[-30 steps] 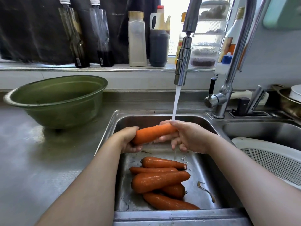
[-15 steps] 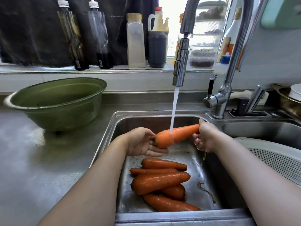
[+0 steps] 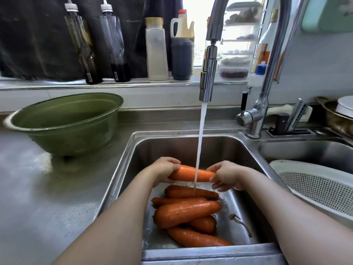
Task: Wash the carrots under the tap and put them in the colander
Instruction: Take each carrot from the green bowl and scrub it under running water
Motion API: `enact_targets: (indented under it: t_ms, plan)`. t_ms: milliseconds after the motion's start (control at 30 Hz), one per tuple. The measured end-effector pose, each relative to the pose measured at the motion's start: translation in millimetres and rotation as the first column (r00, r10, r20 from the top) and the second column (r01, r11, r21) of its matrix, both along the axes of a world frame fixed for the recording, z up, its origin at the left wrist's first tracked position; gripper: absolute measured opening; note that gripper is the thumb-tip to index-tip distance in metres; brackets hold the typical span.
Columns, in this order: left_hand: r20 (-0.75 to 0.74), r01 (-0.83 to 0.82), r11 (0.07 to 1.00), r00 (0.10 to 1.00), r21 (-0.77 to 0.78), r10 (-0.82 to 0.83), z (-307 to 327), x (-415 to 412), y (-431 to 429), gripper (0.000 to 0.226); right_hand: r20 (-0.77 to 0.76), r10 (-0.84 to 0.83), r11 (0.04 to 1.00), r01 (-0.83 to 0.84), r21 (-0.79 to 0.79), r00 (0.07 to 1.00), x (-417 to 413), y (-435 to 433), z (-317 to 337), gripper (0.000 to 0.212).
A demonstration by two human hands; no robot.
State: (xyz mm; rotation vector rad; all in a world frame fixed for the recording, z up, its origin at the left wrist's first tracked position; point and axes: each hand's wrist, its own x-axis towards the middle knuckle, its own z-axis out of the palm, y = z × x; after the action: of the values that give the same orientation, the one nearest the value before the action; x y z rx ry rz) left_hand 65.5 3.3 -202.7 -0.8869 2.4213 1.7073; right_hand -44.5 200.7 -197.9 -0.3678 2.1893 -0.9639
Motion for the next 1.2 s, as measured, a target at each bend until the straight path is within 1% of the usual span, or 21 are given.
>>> enact_targets:
  t_ms: [67, 100, 200, 300, 400, 467, 533, 633, 733, 833, 933, 1000, 1100, 1200]
  plan:
    - [0.063, 0.093, 0.979, 0.995, -0.18, -0.082, -3.4, 1.0, -1.9, 0.041, -0.014, 0.082, 0.996, -0.081, 0.044, 0.997, 0.9, -2.5, -1.2, 0.049]
    - [0.111, 0.139, 0.962, 0.987, -0.235, -0.116, -4.6, 1.5, -2.9, 0.044, -0.016, 0.128, 0.989, -0.126, 0.071, 0.992, 1.9, -3.5, -1.3, 0.051]
    - [0.243, 0.252, 0.931, 0.951, -0.262, -0.189, -3.2, 3.9, -3.8, 0.052, -0.029, 0.25, 0.953, -0.241, 0.182, 0.968, 8.5, -4.4, -1.0, 0.055]
    - [0.299, 0.294, 0.906, 0.933, -0.306, -0.202, 7.9, 6.0, 0.6, 0.054, -0.065, 0.303, 0.92, -0.273, 0.281, 0.951, 14.5, -5.5, 5.6, 0.057]
    - [0.305, 0.292, 0.867, 0.937, -0.404, -0.174, 25.2, 9.7, 5.4, 0.055, -0.182, 0.354, 0.889, -0.269, 0.372, 0.917, 22.5, -10.5, 26.6, 0.043]
    - [0.297, 0.303, 0.844, 0.938, -0.443, -0.181, 40.0, 13.2, 8.8, 0.048, -0.226, 0.384, 0.877, -0.277, 0.392, 0.895, 31.7, -15.9, 43.9, 0.038]
    - [0.267, 0.306, 0.833, 0.943, -0.462, -0.198, 56.4, 15.6, 14.3, 0.041, -0.213, 0.402, 0.887, -0.321, 0.332, 0.891, 41.8, -21.6, 59.4, 0.035]
    - [0.254, 0.339, 0.788, 0.937, -0.514, -0.238, 84.9, 21.2, 19.1, 0.033, -0.191, 0.4, 0.912, -0.368, 0.183, 0.896, 56.1, -25.4, 81.9, 0.028]
    - [0.203, 0.29, 0.762, 0.957, -0.579, -0.209, 118.9, 35.8, 9.1, 0.023, -0.28, 0.372, 0.927, -0.367, 0.07, 0.885, 69.3, -32.1, 105.4, 0.022]
    - [0.077, 0.179, 0.735, 0.982, -0.654, -0.17, 151.6, 49.7, -12.3, 0.019, -0.376, 0.32, 0.933, -0.359, -0.037, 0.869, 83.2, -50.3, 134.3, 0.016]
    - [-0.016, 0.102, 0.718, 0.988, -0.689, -0.156, 188.3, 66.2, -39.9, 0.018, -0.471, 0.249, 0.927, -0.35, -0.138, 0.846, 94.6, -83.2, 171.2, 0.017]
    - [-0.035, 0.071, 0.695, 0.99, -0.716, -0.137, 211.8, 81.4, -63.1, 0.017, -0.541, 0.227, 0.921, -0.359, -0.152, 0.81, 100.0, -111.8, 194.3, 0.018]
    - [-0.018, 0.05, 0.678, 0.996, -0.734, -0.092, 231.4, 104.1, -109.8, 0.015, -0.639, 0.209, 0.909, -0.389, -0.153, 0.74, 107.9, -161.3, 217.3, 0.019]
    - [0.034, 0.064, 0.665, 0.998, -0.744, -0.059, 236.8, 120.9, -160.9, 0.014, -0.703, 0.301, 0.876, -0.479, -0.063, 0.644, 116.2, -216.1, 226.3, 0.013]
